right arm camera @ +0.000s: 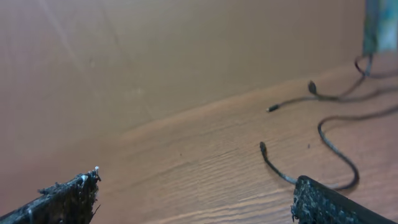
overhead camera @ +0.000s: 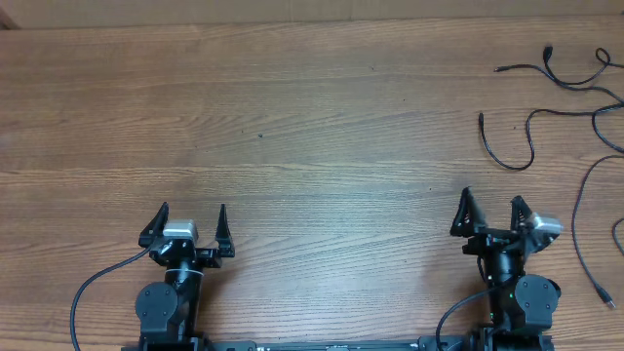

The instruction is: Untangle cables

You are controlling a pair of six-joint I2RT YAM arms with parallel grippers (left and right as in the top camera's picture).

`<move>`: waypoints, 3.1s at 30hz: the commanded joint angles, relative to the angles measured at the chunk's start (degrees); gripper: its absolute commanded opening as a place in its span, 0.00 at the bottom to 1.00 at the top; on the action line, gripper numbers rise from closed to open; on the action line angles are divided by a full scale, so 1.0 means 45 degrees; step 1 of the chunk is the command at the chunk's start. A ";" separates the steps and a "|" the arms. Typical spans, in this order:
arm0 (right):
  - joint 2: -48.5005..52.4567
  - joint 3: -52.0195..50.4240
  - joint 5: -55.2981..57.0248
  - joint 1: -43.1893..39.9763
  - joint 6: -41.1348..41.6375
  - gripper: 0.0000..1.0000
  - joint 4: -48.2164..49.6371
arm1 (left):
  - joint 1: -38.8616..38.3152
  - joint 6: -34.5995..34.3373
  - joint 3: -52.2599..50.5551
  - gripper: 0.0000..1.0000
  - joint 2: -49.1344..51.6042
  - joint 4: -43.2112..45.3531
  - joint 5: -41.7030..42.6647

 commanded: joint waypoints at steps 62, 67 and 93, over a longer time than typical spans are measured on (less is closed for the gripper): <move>-0.0121 -0.0131 -0.1195 0.0058 -0.3696 1.00 0.0185 | -0.0058 0.0287 -0.0053 0.99 -0.0112 -0.0015 -0.0049; -0.0121 -0.0131 -0.1190 0.0039 -0.3696 1.00 0.0185 | -0.0058 0.0287 -0.0053 1.00 -0.0112 -0.0015 -0.0049; -0.0117 -0.0131 -0.1195 0.0049 -0.3696 1.00 0.0185 | -0.0058 0.0287 -0.0053 1.00 -0.0112 -0.0015 -0.0053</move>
